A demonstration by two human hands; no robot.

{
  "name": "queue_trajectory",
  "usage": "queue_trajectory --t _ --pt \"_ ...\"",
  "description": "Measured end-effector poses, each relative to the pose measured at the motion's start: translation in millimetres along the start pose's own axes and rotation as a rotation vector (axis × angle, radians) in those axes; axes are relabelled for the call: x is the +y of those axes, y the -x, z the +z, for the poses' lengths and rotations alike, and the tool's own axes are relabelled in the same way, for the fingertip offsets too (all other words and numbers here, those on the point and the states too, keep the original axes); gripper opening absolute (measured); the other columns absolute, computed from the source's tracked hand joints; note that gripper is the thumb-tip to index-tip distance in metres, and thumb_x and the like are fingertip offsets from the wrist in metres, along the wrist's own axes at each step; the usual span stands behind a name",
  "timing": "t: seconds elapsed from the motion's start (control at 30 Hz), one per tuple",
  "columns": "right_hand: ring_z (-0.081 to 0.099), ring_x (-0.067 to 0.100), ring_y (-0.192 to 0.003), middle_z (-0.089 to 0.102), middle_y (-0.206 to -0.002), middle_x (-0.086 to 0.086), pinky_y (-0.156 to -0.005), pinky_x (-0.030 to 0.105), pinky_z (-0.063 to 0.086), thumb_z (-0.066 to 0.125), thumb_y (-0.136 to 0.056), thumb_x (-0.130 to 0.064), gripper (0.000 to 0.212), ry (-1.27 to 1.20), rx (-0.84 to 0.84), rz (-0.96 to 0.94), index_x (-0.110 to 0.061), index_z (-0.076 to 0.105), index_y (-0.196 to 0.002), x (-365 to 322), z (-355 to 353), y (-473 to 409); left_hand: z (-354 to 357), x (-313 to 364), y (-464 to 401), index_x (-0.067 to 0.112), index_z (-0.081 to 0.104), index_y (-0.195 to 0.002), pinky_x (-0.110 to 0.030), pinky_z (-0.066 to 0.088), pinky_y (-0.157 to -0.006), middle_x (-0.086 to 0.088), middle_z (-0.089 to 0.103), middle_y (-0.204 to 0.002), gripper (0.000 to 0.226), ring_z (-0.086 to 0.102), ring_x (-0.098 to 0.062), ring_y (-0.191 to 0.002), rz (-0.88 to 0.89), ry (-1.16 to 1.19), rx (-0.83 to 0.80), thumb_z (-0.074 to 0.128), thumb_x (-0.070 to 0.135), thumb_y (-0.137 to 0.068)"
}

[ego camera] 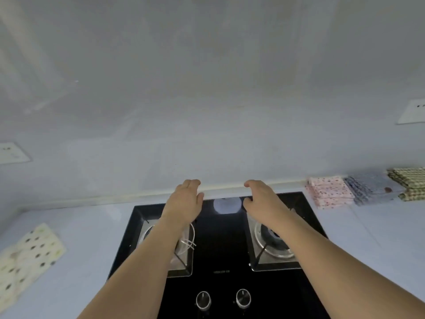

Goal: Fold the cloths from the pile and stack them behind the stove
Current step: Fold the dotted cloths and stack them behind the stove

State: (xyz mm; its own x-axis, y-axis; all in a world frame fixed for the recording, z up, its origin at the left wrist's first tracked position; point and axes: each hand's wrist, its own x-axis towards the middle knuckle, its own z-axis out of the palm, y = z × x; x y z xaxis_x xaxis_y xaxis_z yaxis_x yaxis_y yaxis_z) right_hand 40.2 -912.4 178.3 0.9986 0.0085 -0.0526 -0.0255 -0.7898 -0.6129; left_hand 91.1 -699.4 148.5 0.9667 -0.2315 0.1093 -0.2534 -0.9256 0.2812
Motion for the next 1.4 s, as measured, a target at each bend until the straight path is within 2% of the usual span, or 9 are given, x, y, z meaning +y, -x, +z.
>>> queue_trajectory --t 0.23,0.37,0.47,0.6,0.87,1.1,1.23,1.33,1.4 --pt "0.043 0.018 -0.130 0.040 -0.146 -0.002 -0.108 0.039 0.038 0.047 -0.095 -0.018 0.048 0.045 -0.109 -0.069 -0.020 0.038 -0.142 -88 80 -17 -30 -118 44 0.013 0.044 -0.138 -0.038 0.042 -0.101 -0.004 0.047 -0.139 0.041 0.046 -0.024 -0.124 -0.136 0.033 0.017 0.044 0.025 -0.099" --pt "0.047 0.017 -0.125 0.040 -0.147 -0.002 -0.096 0.029 0.040 0.046 -0.094 -0.018 0.048 0.034 -0.152 -0.160 -0.019 0.038 -0.142 -139 125 -30 -38 -174 78 0.016 0.043 -0.139 -0.033 0.041 -0.101 -0.001 0.047 -0.139 0.040 0.047 -0.022 -0.124 -0.203 0.020 0.015 0.043 0.027 -0.100" --pt "0.044 0.014 -0.128 0.039 -0.146 -0.007 -0.086 0.024 0.032 0.045 -0.097 -0.020 0.047 0.083 -0.194 -0.196 -0.023 0.037 -0.143 -184 162 -27 -52 -230 101 0.019 0.042 -0.141 -0.032 0.040 -0.103 0.002 0.044 -0.144 0.042 0.047 -0.019 -0.127 -0.270 0.009 -0.013 0.042 0.029 -0.100" --pt "0.044 0.017 -0.129 0.042 -0.145 -0.001 -0.104 0.029 0.036 0.048 -0.096 -0.017 0.047 0.019 -0.213 -0.228 -0.018 0.040 -0.141 -247 218 -33 -74 -312 127 0.019 0.045 -0.138 -0.030 0.041 -0.101 0.002 0.047 -0.140 0.039 0.050 -0.018 -0.123 -0.342 0.053 0.003 0.044 0.028 -0.100" --pt "0.046 0.016 -0.124 0.040 -0.145 -0.006 -0.100 0.030 0.041 0.044 -0.095 -0.021 0.045 0.074 -0.406 -0.294 -0.023 0.039 -0.140 -351 350 -23 -104 -470 209 0.021 0.052 -0.132 -0.026 0.041 -0.094 0.005 0.051 -0.135 0.037 0.052 -0.015 -0.120 -0.549 0.068 -0.151 0.046 0.020 -0.096" --pt "0.045 0.014 -0.124 0.045 -0.140 -0.007 -0.100 0.027 0.040 0.042 -0.096 -0.017 0.039 0.126 -0.503 -0.489 -0.021 0.047 -0.134 -417 460 -29 -102 -585 279 0.025 0.058 -0.120 -0.020 0.042 -0.075 0.008 0.055 -0.127 0.028 0.056 -0.010 -0.094 -0.742 0.126 -0.255 0.054 0.019 -0.092" --pt "0.044 0.009 -0.122 0.047 -0.135 -0.009 -0.094 0.020 0.037 0.041 -0.097 -0.016 0.035 0.088 -0.561 -0.612 -0.020 0.050 -0.131 -449 545 -28 -89 -654 301 0.034 0.056 -0.100 -0.015 0.042 -0.064 0.013 0.055 -0.113 0.018 0.056 -0.005 -0.089 -0.703 0.119 -0.388 0.065 0.029 -0.085" --pt "0.043 0.009 -0.125 0.048 -0.133 -0.008 -0.096 0.019 0.035 0.042 -0.097 -0.017 0.033 0.090 -0.578 -0.667 -0.020 0.051 -0.129 -451 603 -32 -66 -677 316 0.032 0.053 -0.106 -0.024 0.049 -0.076 0.016 0.048 -0.108 0.034 0.055 -0.008 -0.094 -0.625 0.092 -0.499 0.070 0.040 -0.078" --pt "0.045 0.009 -0.122 0.049 -0.130 -0.009 -0.098 0.023 0.038 0.044 -0.097 -0.025 0.032 0.128 -0.574 -0.700 -0.021 0.052 -0.128 -444 634 -31 -48 -683 329 0.029 0.051 -0.107 -0.030 0.051 -0.081 0.016 0.042 -0.112 0.040 0.048 -0.009 -0.099 -0.521 -0.064 -0.496 0.069 0.046 -0.075"
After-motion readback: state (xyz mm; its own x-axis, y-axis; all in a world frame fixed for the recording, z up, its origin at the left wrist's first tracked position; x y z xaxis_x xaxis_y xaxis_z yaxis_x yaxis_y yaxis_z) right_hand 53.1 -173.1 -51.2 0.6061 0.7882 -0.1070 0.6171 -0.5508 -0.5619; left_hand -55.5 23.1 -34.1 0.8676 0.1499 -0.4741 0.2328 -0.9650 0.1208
